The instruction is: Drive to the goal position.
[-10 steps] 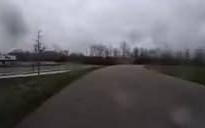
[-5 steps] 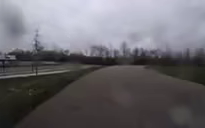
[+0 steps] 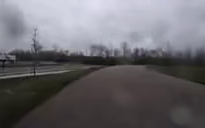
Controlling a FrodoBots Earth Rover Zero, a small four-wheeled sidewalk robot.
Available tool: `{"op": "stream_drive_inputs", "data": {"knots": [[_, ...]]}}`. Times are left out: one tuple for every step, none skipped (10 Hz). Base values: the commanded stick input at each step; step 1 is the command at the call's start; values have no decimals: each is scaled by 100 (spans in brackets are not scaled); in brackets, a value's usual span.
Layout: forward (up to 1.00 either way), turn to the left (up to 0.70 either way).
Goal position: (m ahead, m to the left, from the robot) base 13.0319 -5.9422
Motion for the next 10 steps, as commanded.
{"op": "stream_drive_inputs", "data": {"knots": [[70, -35], [70, -35], [70, -35], [70, -35], [70, -35], [70, -35], [70, -35], [70, -35], [70, -35], [70, -35]]}}
